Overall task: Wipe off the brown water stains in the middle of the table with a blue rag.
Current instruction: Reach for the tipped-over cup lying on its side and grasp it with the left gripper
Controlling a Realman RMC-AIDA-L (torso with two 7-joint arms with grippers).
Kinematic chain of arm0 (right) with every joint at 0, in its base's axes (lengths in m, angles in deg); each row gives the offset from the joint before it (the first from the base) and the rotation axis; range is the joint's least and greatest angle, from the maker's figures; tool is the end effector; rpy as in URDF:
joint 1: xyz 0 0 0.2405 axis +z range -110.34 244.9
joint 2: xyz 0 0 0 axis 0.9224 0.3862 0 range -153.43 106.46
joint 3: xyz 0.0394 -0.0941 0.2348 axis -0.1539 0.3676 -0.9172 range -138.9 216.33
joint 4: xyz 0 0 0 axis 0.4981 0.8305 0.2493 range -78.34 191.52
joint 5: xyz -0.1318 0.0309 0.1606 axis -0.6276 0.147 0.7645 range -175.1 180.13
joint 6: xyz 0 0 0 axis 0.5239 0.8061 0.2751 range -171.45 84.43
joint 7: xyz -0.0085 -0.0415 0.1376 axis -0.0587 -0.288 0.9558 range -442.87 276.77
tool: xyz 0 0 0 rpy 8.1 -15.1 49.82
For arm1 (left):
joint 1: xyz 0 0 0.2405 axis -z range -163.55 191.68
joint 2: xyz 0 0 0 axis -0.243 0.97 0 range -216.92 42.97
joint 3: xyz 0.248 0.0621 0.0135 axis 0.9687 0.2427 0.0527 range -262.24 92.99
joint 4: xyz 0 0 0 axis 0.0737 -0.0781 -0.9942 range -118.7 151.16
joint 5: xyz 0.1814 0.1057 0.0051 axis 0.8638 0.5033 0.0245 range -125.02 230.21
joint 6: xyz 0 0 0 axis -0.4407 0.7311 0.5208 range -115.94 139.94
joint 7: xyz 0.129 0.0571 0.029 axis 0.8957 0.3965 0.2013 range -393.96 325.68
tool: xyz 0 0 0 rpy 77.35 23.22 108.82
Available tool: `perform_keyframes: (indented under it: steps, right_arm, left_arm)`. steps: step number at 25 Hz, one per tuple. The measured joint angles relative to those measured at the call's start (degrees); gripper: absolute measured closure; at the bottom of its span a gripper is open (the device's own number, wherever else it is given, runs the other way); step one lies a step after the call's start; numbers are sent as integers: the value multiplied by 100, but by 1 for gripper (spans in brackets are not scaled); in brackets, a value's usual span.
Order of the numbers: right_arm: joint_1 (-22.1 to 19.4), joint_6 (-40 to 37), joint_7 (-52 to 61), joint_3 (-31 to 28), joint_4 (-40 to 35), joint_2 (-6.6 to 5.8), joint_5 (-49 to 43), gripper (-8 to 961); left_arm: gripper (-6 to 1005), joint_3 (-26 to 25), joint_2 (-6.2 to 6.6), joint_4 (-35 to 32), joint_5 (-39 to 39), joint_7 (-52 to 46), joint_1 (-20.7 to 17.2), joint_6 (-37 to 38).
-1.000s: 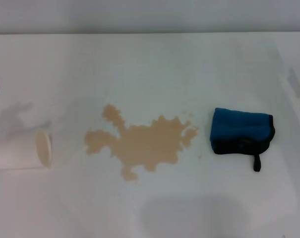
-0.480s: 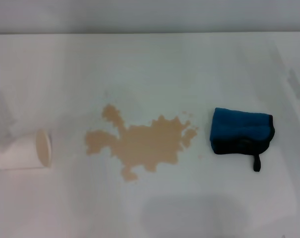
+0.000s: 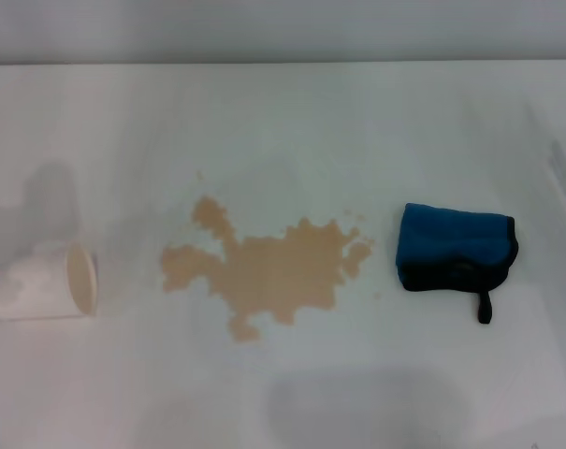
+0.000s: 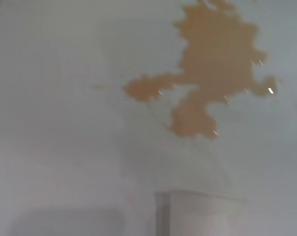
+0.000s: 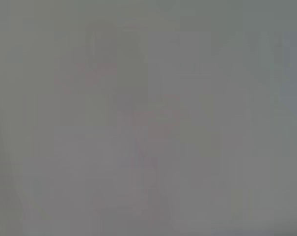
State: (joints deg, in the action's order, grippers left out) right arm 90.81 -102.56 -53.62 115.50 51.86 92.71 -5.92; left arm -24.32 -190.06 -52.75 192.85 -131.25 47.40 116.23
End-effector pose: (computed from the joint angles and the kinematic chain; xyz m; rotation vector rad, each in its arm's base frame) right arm 0.3835 0.3256 0.0210 -1.5318 0.8273 0.6757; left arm -0.2541 0.3495 0.1303 -2.8966 -0.2817 0.6129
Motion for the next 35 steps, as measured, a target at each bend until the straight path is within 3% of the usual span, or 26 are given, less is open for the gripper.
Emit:
perform_keyframes:
  steps: [7, 15, 18, 35]
  right_arm:
    - [-31, 0, 13, -6, 69, 0, 1, 121]
    - [-15, 0, 28, -5, 66, 0, 5, 121]
    - [-10, 0, 51, -5, 54, 0, 10, 122]
    - [-25, -3, 90, -6, 61, 0, 150, 122]
  left_arm:
    - [151, 166, -129, -26, 247, 255, 32, -55]
    - [152, 170, -613, -2, 769, 779, -8, -466]
    - [151, 173, -723, 21, 861, 870, -15, -563]
    - [151, 507, -1003, 472, 1292, 987, 50, -1002]
